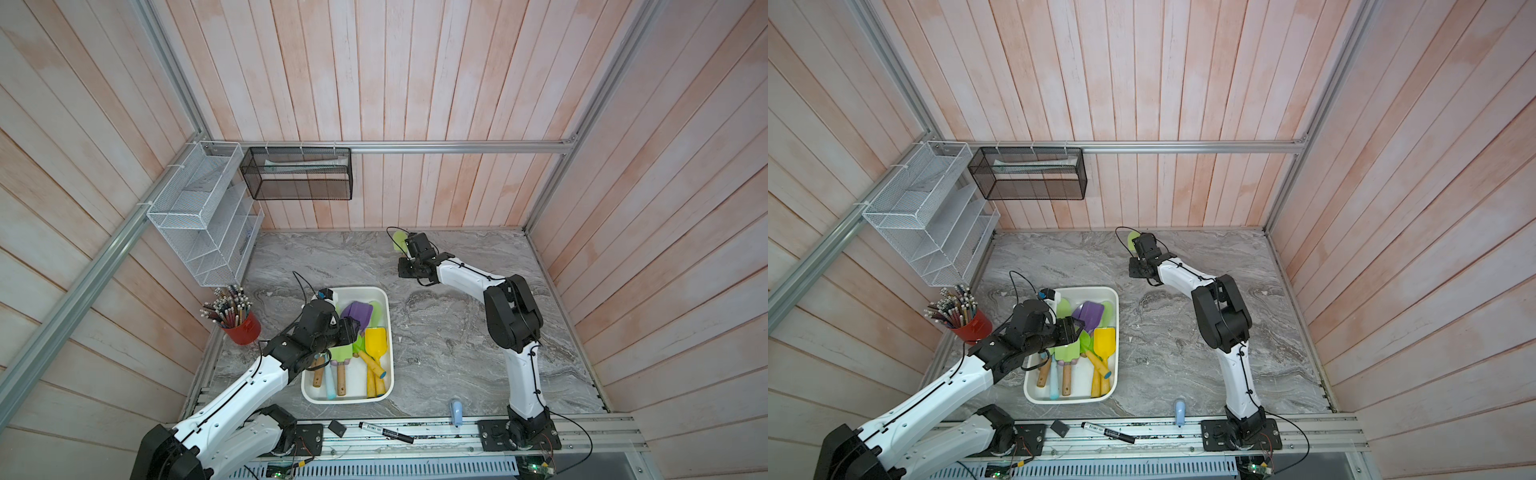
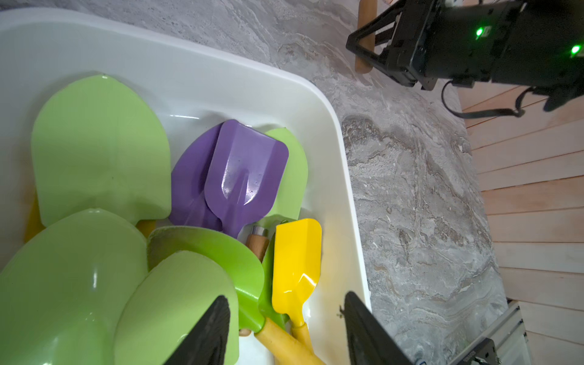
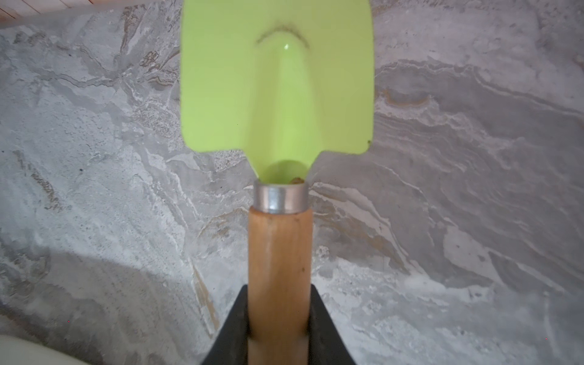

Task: Take the shovel out of the storage box
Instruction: Place the shovel at the center of the board.

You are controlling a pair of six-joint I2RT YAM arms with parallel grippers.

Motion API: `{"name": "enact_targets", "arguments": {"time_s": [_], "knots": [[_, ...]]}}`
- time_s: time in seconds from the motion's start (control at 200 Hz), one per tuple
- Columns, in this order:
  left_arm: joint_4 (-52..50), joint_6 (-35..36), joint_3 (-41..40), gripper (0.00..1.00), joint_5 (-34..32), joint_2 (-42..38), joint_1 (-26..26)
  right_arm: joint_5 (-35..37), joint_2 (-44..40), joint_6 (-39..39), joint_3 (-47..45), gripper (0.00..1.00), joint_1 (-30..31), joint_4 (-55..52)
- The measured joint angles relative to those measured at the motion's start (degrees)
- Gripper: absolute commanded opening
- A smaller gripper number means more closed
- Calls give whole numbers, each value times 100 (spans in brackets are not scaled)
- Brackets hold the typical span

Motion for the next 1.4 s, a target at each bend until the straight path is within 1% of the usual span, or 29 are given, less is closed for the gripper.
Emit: {"name": "enact_targets", "arguments": {"time_s": [0.135, 0.47, 0.745, 0.91, 1.4], "knots": [[-26, -85, -199, 60, -39, -129, -33, 57, 409, -61, 627, 14, 33, -216], [-42, -216, -319, 60, -83, -240, -245, 70, 1432, -131, 1886, 14, 249, -817], [-46, -306, -442, 60, -179, -243, -369, 90, 1930, -142, 2647, 16, 315, -1257], [-50, -339, -442, 60, -238, -304, -372, 133, 2006, -142, 2826, 18, 315, -1440], [-52, -345, -455, 60, -278, -310, -385, 212, 2048, -144, 2852, 28, 341, -1528]]}}
